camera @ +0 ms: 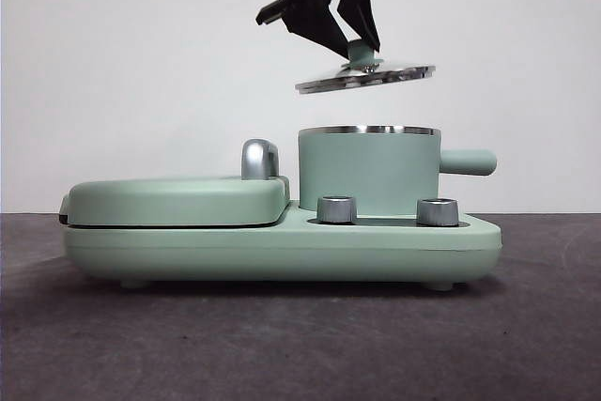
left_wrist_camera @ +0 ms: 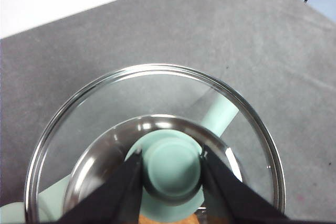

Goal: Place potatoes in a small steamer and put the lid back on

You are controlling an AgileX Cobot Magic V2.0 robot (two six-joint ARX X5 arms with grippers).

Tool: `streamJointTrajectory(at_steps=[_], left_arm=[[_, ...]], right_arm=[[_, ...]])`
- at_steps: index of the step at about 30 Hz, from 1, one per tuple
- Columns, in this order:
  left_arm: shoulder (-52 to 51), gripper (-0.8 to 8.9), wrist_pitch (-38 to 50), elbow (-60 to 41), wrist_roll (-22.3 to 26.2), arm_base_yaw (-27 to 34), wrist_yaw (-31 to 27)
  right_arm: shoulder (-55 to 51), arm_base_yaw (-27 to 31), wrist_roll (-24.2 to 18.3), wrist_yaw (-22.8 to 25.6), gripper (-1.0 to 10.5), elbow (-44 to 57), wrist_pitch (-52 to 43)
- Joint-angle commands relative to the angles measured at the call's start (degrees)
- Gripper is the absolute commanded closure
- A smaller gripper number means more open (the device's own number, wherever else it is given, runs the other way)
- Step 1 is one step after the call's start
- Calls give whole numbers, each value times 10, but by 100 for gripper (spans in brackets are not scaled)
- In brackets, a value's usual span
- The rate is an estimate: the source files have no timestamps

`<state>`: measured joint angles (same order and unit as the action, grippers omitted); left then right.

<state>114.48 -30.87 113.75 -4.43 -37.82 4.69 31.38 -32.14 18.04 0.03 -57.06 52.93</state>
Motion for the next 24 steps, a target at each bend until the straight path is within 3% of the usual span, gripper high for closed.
streamJointTrajectory(at_steps=[1,24], left_arm=[[28,800,-9,43,12,-4,2],[63,800,-38,49,45,-17,2]], right_arm=[[4,-3,-5,1,520,-3,-4],[4,-3,-4,3,520,-3,-4]])
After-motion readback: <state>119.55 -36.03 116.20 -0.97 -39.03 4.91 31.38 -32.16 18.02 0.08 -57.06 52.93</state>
